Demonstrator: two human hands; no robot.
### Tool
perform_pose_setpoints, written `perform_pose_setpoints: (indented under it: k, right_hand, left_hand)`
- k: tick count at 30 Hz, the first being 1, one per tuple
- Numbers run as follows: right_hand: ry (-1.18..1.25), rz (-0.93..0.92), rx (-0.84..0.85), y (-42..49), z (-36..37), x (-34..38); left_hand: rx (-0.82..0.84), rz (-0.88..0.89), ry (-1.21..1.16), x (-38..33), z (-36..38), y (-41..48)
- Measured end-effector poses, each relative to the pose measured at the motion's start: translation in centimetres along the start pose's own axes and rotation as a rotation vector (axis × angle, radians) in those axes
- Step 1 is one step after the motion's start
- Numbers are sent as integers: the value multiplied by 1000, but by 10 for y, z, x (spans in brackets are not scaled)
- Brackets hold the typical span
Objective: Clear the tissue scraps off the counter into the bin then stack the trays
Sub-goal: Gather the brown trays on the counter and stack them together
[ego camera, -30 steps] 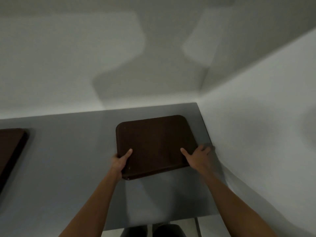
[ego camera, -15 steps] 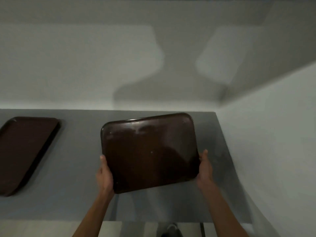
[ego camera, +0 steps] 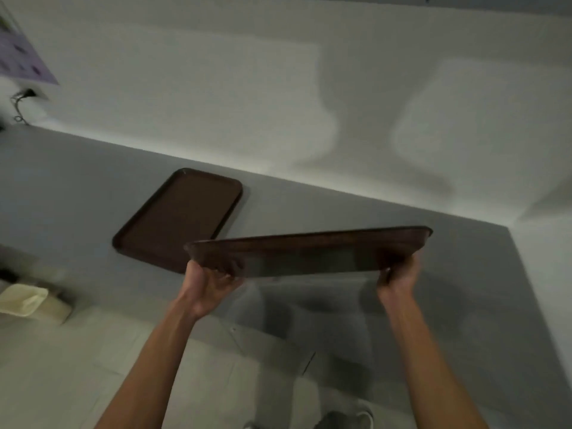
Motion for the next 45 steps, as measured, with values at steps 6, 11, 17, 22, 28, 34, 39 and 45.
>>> perform_pose_setpoints:
  k: [6, 11, 17, 22, 28, 34, 39, 45]
  right_hand:
    - [-227, 1, 447, -55, 49, -46]
    - [-355, 327, 564, -100, 81, -64]
    - [-177, 529, 457, -122, 102, -118]
    - [-381, 440, 532, -165, 178, -199]
    - [-450, 202, 387, -184, 276, -289]
    - [-548, 27, 424, -126, 340, -299]
    - [-640, -57, 504, -83, 365, -286]
    - [-731, -141, 392, -88, 389, -300]
  left_hand:
    - [-4, 37, -22, -52, -104, -10]
    - [-140, 132, 36, -85, -154, -13]
    - [-187, 381, 62, -110, -159, -1]
    - [-270, 519, 41, -129, -148, 45]
    - [-298, 462, -130, -160, -139, 106]
    - [-183, 447, -269, -227, -195, 156]
    - [-114, 400, 195, -289, -228, 194]
    - [-130, 693, 845, -305, -208, 257]
Point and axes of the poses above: each hand's wrist, its own y-axis towards the middle knuckle, its own z-axis out of the palm, x = y × z, the point moved 1 cm from there along y, towards the middle knuckle, and after that the axes turned 10 degrees about -x, right-handed, at the moved point
